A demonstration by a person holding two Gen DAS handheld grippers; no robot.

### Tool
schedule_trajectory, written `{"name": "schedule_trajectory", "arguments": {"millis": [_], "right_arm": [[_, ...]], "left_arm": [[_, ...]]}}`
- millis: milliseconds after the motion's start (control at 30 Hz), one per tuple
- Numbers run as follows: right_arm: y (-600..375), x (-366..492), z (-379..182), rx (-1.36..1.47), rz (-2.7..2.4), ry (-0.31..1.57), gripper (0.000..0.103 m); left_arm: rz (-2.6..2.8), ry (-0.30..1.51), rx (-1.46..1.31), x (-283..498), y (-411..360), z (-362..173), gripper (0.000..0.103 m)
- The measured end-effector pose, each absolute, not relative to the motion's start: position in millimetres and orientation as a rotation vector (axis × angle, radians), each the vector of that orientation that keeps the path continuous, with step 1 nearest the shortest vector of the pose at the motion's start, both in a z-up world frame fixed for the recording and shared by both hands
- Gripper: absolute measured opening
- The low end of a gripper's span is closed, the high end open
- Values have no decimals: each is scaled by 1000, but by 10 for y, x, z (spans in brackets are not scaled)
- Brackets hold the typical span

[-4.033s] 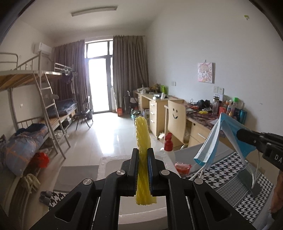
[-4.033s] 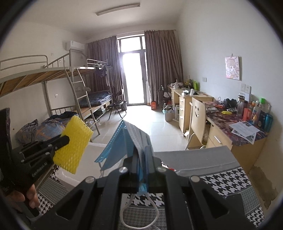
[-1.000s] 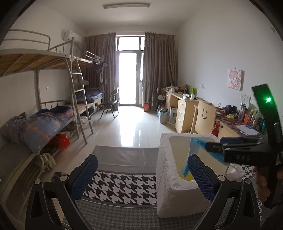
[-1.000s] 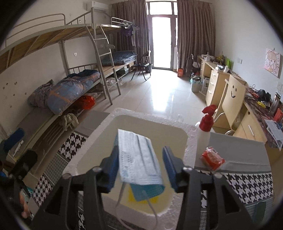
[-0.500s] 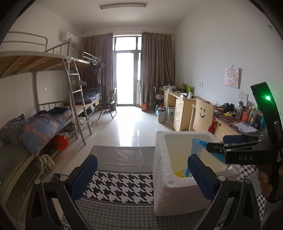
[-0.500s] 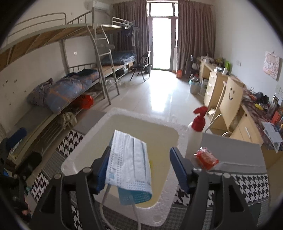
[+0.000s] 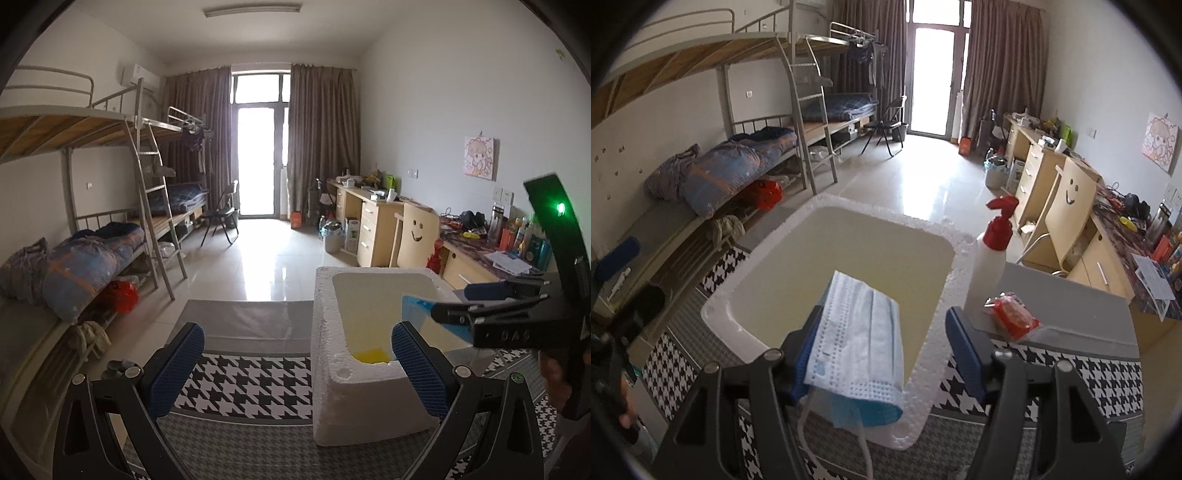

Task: Organize soft objects
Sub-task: 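Lower the blue mask into the white foam box and open the right gripper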

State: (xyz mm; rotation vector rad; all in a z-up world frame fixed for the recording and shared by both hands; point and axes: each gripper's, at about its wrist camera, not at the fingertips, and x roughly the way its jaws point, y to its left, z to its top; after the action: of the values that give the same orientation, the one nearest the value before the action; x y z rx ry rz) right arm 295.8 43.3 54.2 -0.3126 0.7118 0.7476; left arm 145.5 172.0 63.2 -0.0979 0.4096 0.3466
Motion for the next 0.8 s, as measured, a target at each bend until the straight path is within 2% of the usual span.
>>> {"name": "schedule_trajectory", "arguments": {"millis": [300, 800], "right_arm": [[411, 3053, 647, -175, 851, 775, 72], [334, 3026, 693, -130, 913, 782, 74]], "left_arm": [[268, 426, -72, 1578, 1568, 602, 102], [235, 462, -16, 2027, 1422, 537, 102]]}}
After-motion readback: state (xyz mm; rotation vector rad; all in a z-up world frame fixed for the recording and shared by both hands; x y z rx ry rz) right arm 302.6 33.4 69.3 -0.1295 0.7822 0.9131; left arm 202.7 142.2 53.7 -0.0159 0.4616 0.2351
